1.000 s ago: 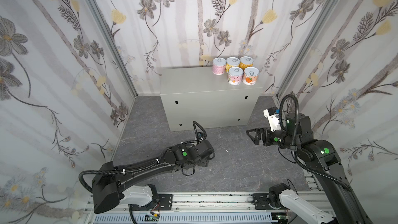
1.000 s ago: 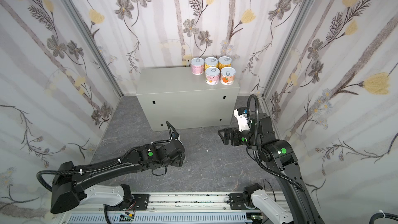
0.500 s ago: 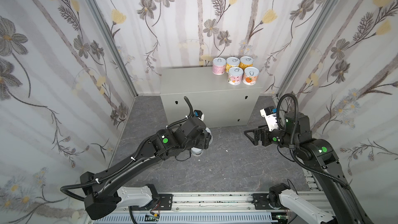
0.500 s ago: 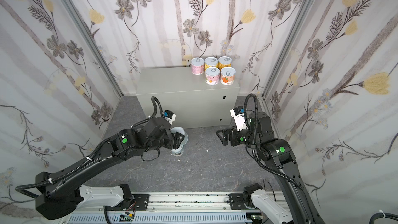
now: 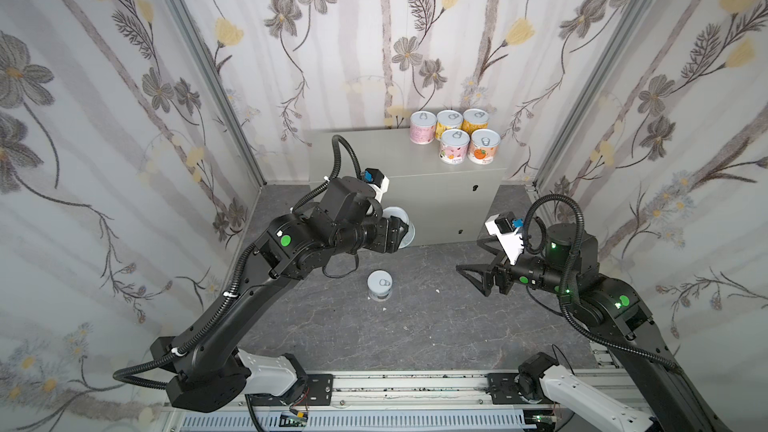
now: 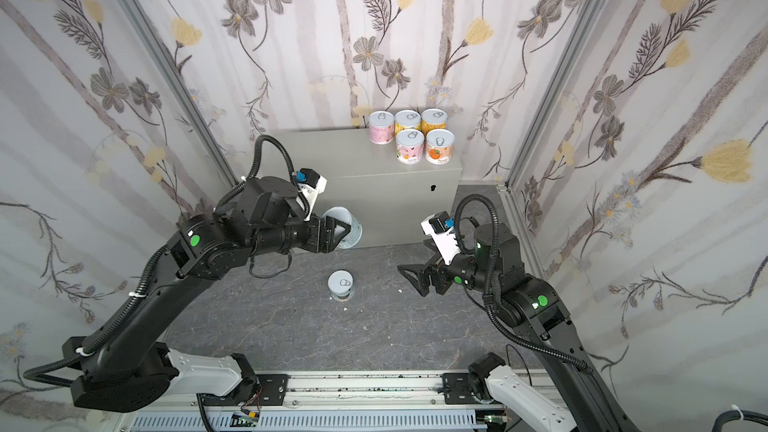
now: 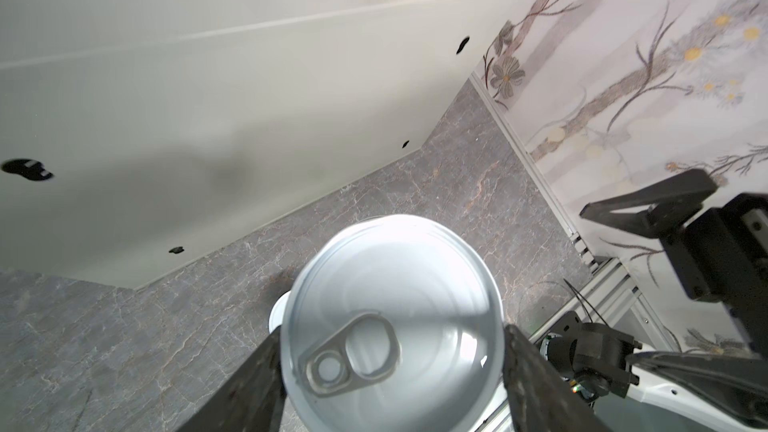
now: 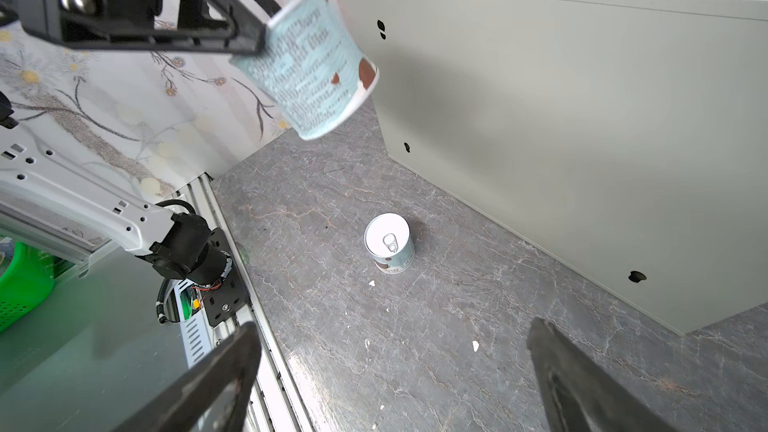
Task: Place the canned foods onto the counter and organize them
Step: 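Carry the held can up to the cabinet top beside the can group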
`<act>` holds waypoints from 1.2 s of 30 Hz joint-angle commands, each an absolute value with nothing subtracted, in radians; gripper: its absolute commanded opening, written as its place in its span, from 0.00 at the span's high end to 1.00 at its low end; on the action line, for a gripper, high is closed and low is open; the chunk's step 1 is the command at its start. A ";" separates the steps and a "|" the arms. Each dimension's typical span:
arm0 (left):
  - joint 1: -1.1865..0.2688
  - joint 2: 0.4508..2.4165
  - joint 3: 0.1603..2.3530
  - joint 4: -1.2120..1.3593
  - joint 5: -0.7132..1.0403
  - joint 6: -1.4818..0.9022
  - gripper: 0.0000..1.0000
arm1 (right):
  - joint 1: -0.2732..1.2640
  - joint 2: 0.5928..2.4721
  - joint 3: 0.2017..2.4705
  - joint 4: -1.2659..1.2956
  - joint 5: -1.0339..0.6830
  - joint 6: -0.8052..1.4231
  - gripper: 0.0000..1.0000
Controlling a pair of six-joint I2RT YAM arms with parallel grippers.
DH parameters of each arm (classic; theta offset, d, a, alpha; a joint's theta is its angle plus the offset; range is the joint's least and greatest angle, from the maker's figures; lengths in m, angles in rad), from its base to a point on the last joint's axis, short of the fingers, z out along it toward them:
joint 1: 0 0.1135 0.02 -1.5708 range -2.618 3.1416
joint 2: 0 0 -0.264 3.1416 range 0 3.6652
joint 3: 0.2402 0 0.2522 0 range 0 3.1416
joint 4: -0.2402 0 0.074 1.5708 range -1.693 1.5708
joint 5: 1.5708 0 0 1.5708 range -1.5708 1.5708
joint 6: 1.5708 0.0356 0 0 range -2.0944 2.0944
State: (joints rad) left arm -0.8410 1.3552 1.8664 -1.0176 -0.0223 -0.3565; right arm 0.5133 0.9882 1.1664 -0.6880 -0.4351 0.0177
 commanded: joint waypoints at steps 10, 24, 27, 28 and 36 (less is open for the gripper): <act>-0.743 1.574 2.155 -1.036 -0.075 -0.223 0.46 | 0.517 0.941 1.181 -0.632 -0.303 0.030 0.00; -0.679 1.938 2.631 -1.092 -0.033 -0.175 0.46 | 0.517 0.920 1.217 -0.696 -0.236 0.017 0.00; -0.665 1.980 2.668 -1.086 -0.023 -0.178 0.46 | 0.517 0.912 1.224 -0.708 -0.220 0.019 0.00; -0.661 1.987 2.671 -1.081 -0.018 -0.179 0.46 | 0.517 0.910 1.228 -0.712 -0.219 0.021 0.00; -0.628 2.023 2.671 -1.039 0.024 -0.183 0.44 | 0.517 0.913 1.258 -0.735 -0.200 0.014 0.00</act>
